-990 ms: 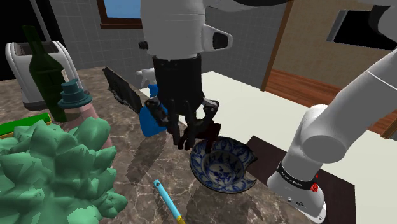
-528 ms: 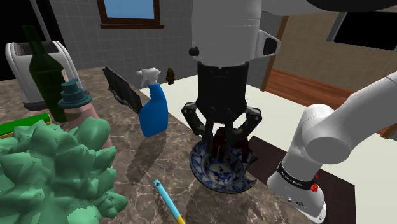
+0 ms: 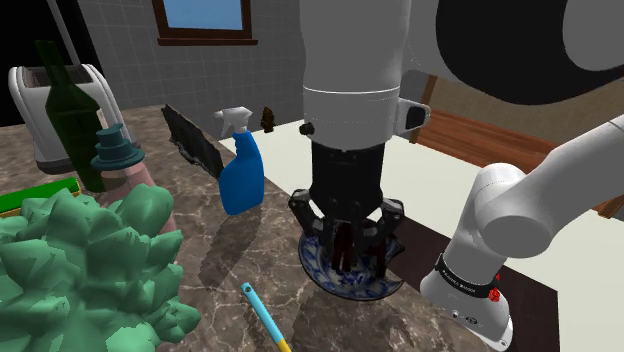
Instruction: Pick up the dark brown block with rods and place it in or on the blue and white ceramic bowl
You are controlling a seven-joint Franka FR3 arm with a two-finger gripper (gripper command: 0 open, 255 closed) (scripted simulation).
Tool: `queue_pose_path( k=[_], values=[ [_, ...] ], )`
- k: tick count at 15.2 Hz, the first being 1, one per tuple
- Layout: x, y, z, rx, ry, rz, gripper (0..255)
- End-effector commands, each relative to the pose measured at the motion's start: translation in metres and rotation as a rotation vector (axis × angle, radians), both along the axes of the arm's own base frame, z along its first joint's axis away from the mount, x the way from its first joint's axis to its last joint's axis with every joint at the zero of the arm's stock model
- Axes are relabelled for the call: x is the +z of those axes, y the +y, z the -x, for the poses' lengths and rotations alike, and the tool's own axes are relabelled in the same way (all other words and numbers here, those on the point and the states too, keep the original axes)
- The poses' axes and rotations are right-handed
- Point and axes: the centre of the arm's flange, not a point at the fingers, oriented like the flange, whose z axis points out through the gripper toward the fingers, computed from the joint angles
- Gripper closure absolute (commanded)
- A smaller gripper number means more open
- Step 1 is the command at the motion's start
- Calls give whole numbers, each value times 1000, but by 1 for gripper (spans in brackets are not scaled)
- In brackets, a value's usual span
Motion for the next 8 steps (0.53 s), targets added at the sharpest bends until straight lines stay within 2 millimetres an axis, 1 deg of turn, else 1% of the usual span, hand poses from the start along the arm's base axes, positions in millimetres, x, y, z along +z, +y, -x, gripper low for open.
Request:
queue_pose_path(
  k=[1,6,8],
  values=[
    [-11,1,-1,0,0,0,255],
    [-35,1,-1,0,0,0,255],
    [-35,1,-1,0,0,0,255]
  ],
)
